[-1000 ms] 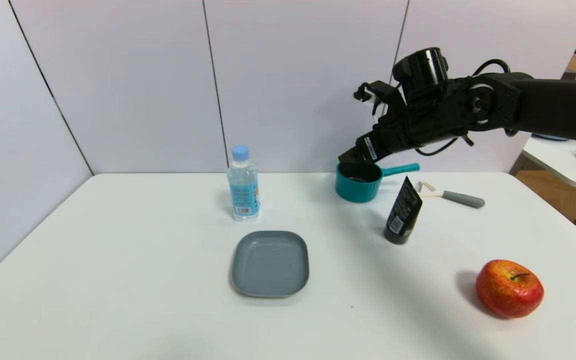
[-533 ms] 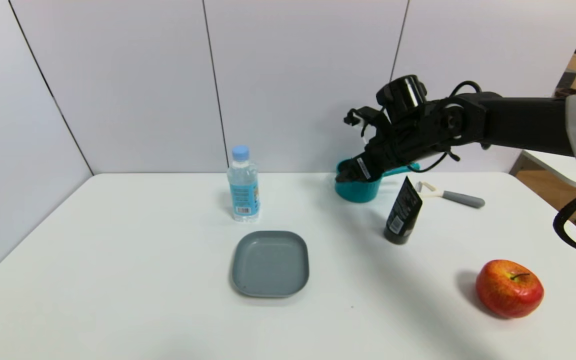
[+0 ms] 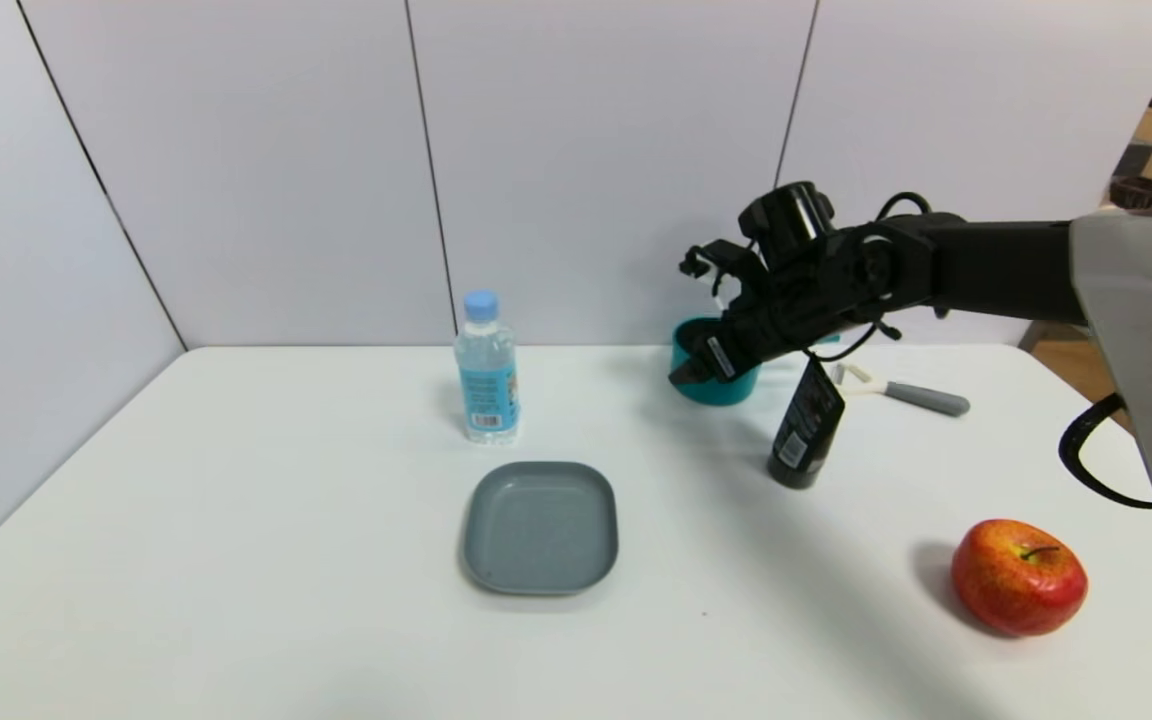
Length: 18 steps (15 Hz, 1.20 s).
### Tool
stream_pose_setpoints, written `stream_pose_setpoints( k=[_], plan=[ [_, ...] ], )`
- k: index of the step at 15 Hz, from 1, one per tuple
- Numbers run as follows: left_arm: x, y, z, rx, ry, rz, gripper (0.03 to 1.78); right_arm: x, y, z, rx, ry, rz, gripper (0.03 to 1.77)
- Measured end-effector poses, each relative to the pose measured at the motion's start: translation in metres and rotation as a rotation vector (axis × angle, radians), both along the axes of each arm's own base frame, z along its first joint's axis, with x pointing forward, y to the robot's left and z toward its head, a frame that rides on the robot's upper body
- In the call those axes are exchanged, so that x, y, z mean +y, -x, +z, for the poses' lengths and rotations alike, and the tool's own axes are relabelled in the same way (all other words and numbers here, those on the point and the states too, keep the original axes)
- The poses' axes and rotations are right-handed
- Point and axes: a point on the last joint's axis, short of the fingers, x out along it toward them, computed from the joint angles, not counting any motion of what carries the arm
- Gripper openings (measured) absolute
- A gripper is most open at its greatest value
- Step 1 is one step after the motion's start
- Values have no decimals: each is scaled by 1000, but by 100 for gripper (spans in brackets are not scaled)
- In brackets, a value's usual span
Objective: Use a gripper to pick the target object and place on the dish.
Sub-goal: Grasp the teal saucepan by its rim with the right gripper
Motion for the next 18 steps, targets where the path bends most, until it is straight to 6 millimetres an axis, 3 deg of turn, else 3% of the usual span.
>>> stream_pose_setpoints(
  k=[18],
  plan=[
    [0,0,0,0,0,0,169,-3,-23,-43,30,44,9,171]
  ],
)
